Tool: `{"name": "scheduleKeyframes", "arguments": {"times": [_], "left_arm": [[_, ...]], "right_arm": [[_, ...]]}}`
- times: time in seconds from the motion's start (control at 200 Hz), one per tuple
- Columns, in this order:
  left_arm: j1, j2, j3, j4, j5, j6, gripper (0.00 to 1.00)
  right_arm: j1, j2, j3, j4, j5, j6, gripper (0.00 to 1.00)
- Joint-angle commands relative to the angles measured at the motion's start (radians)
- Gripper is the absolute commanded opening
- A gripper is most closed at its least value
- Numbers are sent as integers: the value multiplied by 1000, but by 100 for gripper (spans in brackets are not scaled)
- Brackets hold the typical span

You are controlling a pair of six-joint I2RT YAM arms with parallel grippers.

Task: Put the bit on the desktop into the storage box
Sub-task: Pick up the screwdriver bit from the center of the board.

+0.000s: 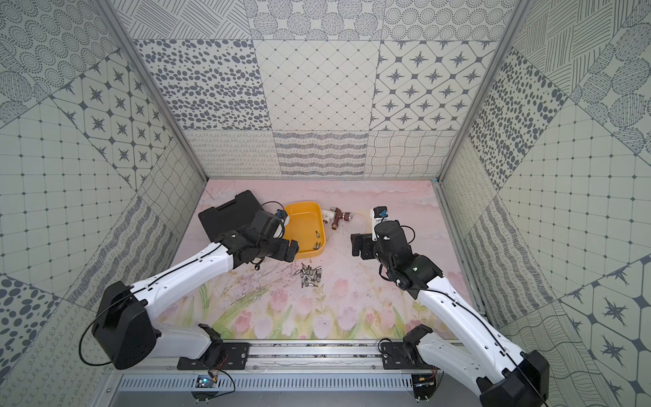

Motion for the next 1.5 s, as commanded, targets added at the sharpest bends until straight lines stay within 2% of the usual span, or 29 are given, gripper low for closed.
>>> {"name": "scheduleKeyframes", "arguments": {"times": [0.0, 0.195, 0.38, 0.51, 0.82, 1.496], "left_arm": [[-15, -107, -92, 44, -4, 57, 99], [-49, -195, -176, 86, 12, 77, 97], [-93, -184, -220, 101, -16, 49, 94], [-114, -153, -251, 121, -41, 21, 90], [-120, -7, -258, 173, -33, 11, 69], [-132, 214, -164, 153, -49, 4, 46]], "right_arm": [[-5, 12, -4, 54, -19, 18, 97], [-5, 25, -2, 59, -26, 21, 96], [-6, 23, -3, 60, -28, 24, 96], [-5, 22, -6, 59, -25, 23, 97], [-5, 19, -8, 59, -22, 24, 97], [-5, 17, -6, 60, -14, 22, 97]]}}
